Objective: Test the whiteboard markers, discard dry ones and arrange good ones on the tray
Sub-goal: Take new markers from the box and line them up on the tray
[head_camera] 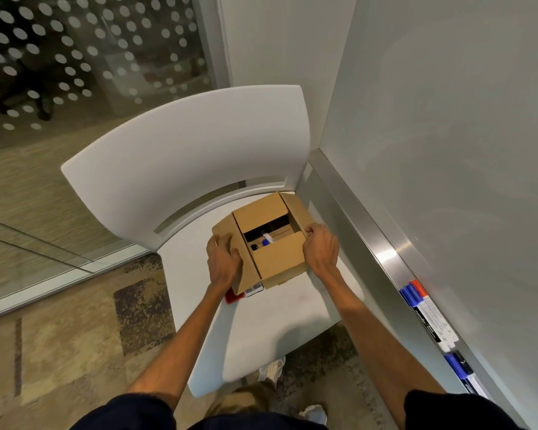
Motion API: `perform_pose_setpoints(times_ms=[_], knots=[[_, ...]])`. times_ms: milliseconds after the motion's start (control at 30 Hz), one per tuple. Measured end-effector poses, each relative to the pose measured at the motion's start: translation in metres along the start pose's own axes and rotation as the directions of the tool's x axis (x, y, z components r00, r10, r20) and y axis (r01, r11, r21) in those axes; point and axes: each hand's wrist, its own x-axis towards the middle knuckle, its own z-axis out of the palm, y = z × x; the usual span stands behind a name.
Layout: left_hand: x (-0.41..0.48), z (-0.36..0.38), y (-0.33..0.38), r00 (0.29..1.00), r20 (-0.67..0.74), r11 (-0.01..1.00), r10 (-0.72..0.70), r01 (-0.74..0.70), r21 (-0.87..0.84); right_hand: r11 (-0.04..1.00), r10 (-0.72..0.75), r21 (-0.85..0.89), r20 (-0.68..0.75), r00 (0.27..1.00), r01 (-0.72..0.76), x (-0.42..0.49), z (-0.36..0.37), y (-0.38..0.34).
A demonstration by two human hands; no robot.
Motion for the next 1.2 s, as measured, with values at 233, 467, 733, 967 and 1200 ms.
perform_pose_setpoints(times_ms=[233, 467, 733, 967, 1200], knots=[[0.003, 0.009, 0.015, 0.999, -0.005, 0.992, 0.047, -0.046, 0.12, 0.998, -0.009, -0.061, 0.028, 1.0, 0.011, 0.0, 0.002, -0.007], [0.013, 0.007, 0.035, 0.951, -0.065, 0.9, 0.302, -0.262, 0.347, 0.956, -0.252, -0.152, 0.014, 0.968, 0.251, -0.005, 0.007, -0.016], [0.05, 0.007, 0.034, 0.913, 0.192, 0.778, 0.359, -0.407, 0.479, 0.898, -0.349, -0.165, 0.294, 0.89, 0.407, -0.016, 0.021, -0.012], [0.054, -0.007, 0.019, 0.881, 0.16, 0.839, 0.446, -0.473, 0.268, 0.918, -0.397, 0.028, 0.071, 0.915, 0.396, -0.018, -0.008, -0.018], [0.084, -0.016, 0.042, 0.965, -0.216, 0.972, 0.149, -0.183, -0.148, 0.976, -0.219, 0.019, 0.109, 0.97, 0.218, -0.057, -0.028, -0.001]])
